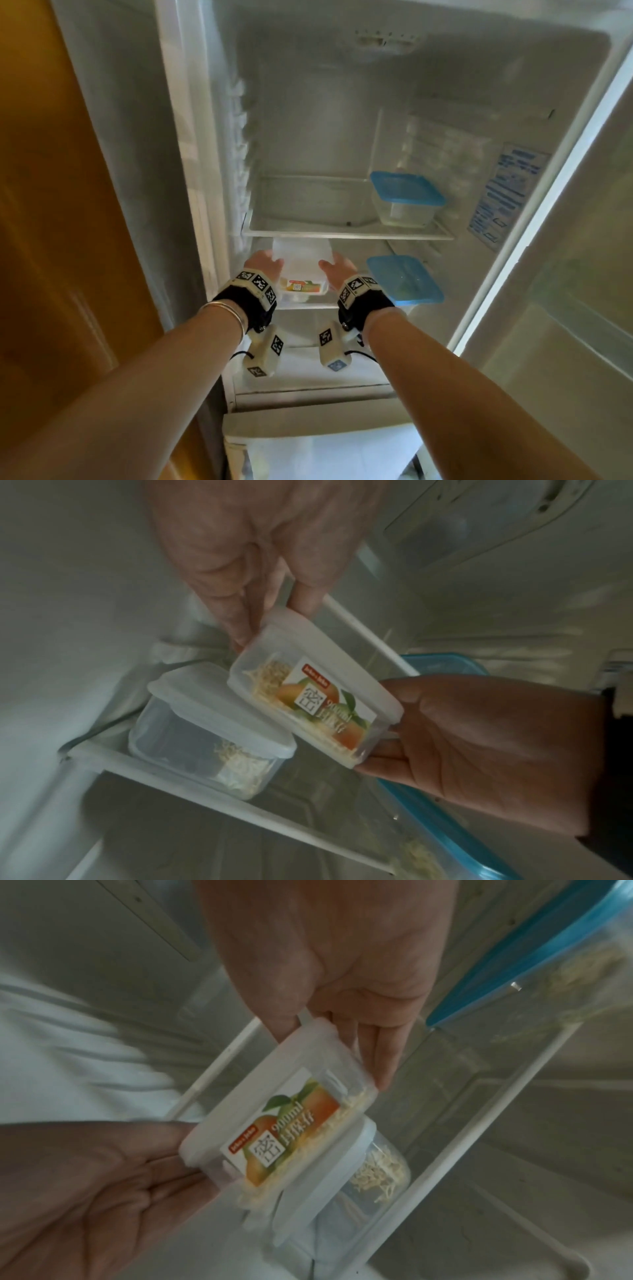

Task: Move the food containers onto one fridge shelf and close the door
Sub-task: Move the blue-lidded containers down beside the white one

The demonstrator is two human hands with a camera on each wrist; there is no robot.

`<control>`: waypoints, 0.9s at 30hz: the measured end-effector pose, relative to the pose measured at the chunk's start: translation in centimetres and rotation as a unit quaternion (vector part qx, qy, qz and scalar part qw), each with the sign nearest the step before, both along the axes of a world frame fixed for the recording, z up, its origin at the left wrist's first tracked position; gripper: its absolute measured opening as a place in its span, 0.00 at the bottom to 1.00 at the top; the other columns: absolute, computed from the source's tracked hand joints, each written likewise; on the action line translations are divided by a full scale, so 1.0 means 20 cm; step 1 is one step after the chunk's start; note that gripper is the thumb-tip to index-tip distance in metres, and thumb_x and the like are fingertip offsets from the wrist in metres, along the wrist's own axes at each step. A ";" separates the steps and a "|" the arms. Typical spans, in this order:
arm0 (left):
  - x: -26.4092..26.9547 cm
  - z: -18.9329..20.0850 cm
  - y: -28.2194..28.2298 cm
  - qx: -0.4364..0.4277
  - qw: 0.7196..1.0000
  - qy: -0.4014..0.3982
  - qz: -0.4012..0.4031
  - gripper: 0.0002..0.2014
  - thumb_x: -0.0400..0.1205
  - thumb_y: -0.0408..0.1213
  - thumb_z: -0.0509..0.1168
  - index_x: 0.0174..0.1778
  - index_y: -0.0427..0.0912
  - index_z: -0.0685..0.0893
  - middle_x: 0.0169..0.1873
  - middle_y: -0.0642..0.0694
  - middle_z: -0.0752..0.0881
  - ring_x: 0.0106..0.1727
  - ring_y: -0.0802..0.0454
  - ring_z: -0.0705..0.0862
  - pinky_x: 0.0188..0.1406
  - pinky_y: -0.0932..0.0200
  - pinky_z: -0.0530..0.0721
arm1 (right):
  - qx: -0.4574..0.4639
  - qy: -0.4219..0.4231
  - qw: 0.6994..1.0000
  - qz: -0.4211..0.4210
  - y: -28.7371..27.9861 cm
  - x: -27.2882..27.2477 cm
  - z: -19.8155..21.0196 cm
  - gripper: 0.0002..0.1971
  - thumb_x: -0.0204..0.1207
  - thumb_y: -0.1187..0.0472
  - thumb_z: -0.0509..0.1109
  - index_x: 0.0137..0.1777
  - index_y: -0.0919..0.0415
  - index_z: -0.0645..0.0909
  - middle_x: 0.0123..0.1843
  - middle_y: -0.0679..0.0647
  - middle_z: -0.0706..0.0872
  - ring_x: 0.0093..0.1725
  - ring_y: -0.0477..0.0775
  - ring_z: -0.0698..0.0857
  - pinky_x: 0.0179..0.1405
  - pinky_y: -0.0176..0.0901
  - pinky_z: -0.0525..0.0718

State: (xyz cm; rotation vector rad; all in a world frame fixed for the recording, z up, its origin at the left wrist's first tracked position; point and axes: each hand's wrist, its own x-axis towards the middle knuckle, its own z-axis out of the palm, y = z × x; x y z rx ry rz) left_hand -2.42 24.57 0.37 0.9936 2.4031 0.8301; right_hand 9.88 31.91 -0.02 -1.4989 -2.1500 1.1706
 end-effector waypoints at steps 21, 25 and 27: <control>-0.17 -0.16 0.30 -0.009 0.991 0.033 0.132 0.18 0.82 0.37 0.59 0.65 0.33 0.76 0.66 0.36 0.81 0.67 0.40 0.80 0.68 0.55 0.77 | -0.031 0.021 0.997 0.065 0.27 -0.24 -0.14 0.32 0.83 0.52 0.59 0.83 0.58 0.52 0.79 0.60 0.71 0.74 0.61 0.75 0.71 0.47 0.73; -0.16 -0.16 0.30 0.023 0.990 0.028 0.133 0.18 0.78 0.35 0.64 0.64 0.35 0.78 0.64 0.36 0.83 0.65 0.38 0.82 0.69 0.50 0.78 | -0.023 0.007 0.997 0.071 0.24 -0.22 -0.14 0.34 0.83 0.50 0.58 0.84 0.57 0.47 0.83 0.59 0.64 0.78 0.61 0.70 0.75 0.48 0.69; -0.14 -0.14 0.27 0.015 0.991 0.024 0.128 0.18 0.77 0.35 0.64 0.63 0.36 0.78 0.62 0.35 0.83 0.65 0.37 0.82 0.69 0.50 0.79 | -0.026 0.002 0.997 0.069 0.23 -0.22 -0.14 0.35 0.83 0.49 0.58 0.84 0.56 0.46 0.82 0.59 0.65 0.78 0.61 0.71 0.74 0.49 0.70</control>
